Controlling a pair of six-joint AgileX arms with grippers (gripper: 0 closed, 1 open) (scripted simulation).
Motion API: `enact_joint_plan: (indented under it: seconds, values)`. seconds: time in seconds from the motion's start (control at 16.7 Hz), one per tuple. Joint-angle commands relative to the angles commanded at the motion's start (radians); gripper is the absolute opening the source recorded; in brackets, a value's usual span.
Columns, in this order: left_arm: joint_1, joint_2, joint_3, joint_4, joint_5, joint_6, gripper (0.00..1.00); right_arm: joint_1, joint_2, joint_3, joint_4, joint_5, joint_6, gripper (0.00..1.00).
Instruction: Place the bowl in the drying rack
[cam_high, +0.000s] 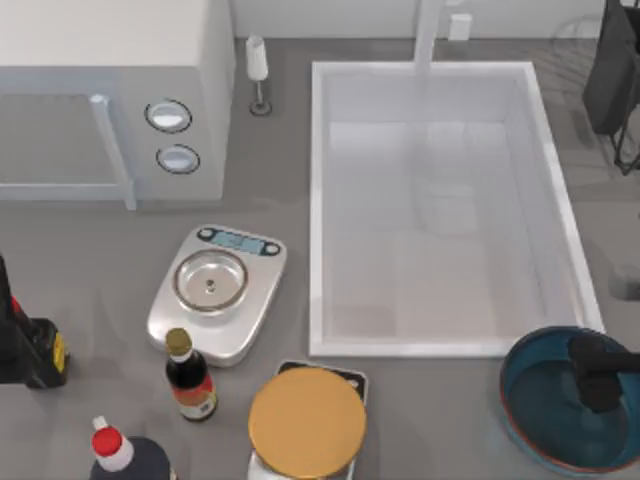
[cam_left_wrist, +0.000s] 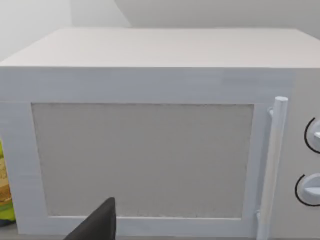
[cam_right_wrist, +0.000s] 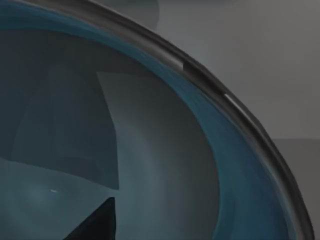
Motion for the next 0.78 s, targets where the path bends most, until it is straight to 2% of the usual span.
enact_joint_plan:
  seconds: [0.12, 0.78]
  values:
    - [0.000, 0.000, 0.000, 0.000, 0.000, 0.000, 1.00, 0.000, 0.000, 0.000, 0.000, 0.000, 0.000, 1.00]
    - [0.000, 0.000, 0.000, 0.000, 0.000, 0.000, 1.00, 0.000, 0.000, 0.000, 0.000, 0.000, 0.000, 0.17]
